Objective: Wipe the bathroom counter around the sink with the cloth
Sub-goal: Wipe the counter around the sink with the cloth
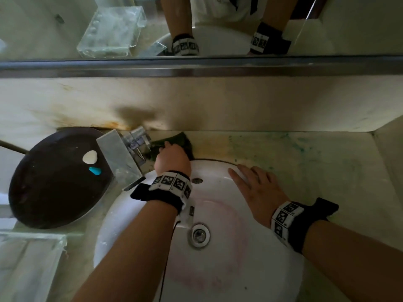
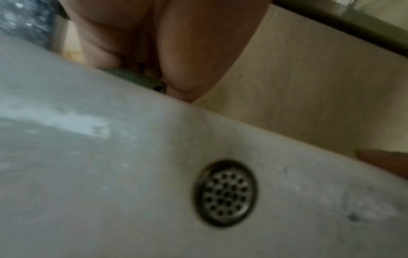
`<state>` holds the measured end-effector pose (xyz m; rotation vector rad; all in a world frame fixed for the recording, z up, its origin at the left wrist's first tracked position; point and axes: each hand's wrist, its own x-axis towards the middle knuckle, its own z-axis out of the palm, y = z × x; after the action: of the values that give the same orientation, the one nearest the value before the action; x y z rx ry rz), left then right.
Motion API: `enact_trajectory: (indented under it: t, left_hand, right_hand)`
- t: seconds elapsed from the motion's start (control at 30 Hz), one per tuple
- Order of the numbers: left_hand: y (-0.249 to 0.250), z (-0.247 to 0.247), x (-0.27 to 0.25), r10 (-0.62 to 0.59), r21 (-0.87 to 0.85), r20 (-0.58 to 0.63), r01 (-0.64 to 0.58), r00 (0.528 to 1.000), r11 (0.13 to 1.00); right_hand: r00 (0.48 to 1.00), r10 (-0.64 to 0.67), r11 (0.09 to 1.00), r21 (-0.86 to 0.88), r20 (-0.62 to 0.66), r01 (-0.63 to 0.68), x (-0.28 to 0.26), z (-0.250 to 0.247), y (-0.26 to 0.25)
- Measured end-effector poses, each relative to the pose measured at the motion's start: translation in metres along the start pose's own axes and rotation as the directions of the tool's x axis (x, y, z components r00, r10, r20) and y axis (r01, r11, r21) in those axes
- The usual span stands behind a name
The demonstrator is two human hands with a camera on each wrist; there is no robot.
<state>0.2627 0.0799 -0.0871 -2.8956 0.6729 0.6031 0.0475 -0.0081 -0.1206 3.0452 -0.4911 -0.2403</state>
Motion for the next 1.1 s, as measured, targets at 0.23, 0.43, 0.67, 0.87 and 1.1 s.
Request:
enact_trajectory:
  t: [0.23,0.43,0.67,0.87,1.1]
  left_hand:
    - [0.082,0.011,-0.026,0.346,-0.058,0.005,-0.346,0.938,0.937]
    - [0.083,0.018,-0.005,0.484,-0.063,0.052,-0.481,0.874,0.875]
    - [0.027,0.008,0.017,0.25,-0.139,-0.007,-0.249,0.968,0.958]
    - [0.064,0.012,0.004,0.297,-0.082,0.019,-0.295,0.955,0.952]
    - [0.116,0.014,-0.004,0.602,0.005,0.144,-0.609,0.785,0.793]
  right_hand:
    - [0.998,0.055,0.998,0.041,-0.002,-0.055,-0.013,0.0,-0.004]
    - [0.999,0.023,0.999,0.028,-0.022,-0.022,-0.007,0.0,0.001]
    - [1.0,-0.004,0.999,0.05,-0.024,0.005,-0.005,-0.001,0.004]
    - [0.999,-0.015,0.995,0.098,-0.033,0.018,-0.005,0.003,0.004]
    - [0.999,-0.03,0.99,0.137,-0.031,0.033,-0.007,0.003,0.005]
